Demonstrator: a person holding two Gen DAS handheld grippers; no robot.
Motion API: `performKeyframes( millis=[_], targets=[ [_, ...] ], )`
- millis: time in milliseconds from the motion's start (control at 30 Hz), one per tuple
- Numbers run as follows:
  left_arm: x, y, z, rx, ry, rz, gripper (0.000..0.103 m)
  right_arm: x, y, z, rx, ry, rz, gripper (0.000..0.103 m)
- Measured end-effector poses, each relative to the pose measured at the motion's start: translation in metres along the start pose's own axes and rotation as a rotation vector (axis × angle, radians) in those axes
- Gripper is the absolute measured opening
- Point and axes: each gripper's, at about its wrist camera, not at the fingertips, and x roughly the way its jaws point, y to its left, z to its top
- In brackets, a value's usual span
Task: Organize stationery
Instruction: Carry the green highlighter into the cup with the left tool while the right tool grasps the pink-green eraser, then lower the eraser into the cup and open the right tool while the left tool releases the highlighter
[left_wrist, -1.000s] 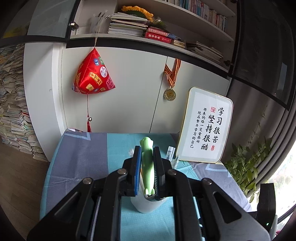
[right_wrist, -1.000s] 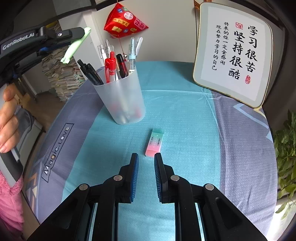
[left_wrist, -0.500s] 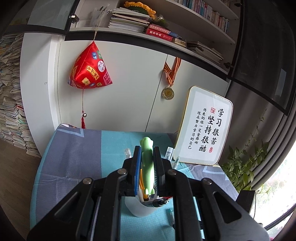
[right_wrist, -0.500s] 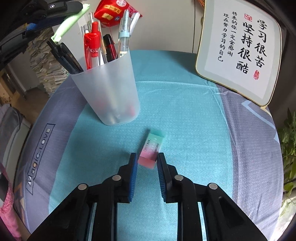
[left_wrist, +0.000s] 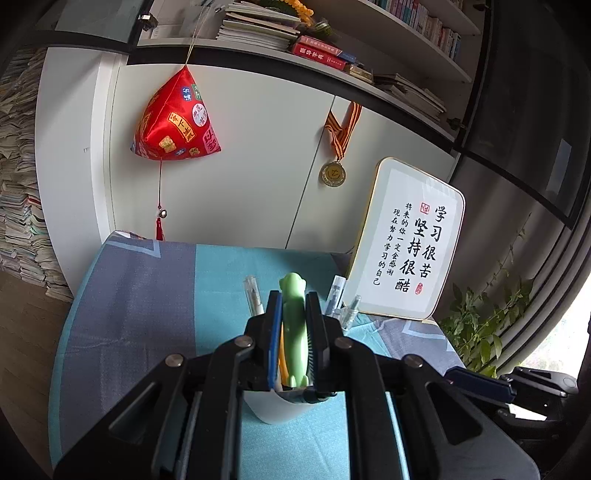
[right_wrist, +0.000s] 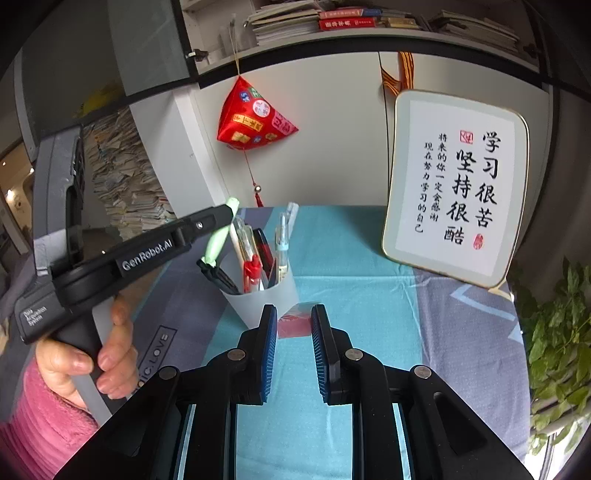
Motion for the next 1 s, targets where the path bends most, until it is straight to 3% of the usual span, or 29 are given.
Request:
performKeyframes(
  millis=[500, 733, 1000],
  targets=[
    [0.006, 0.007, -0.002, -0.041, 0.014, -0.065, 0.011, -0.002, 0.006, 0.008, -0.011, -0.008, 0.017, 0.02],
    [0.013, 0.011, -0.011, -0.037, 0.064, -0.065, 0.011, -0.006, 0.005, 0.011, -0.008, -0.021, 0.019, 0.02],
    [0.007, 0.009, -0.012, -0.011, 0.059, -0.069, 0.011, -0.008, 0.005, 0.012, -0.006, -0.027, 0.024, 0.02]
  ],
)
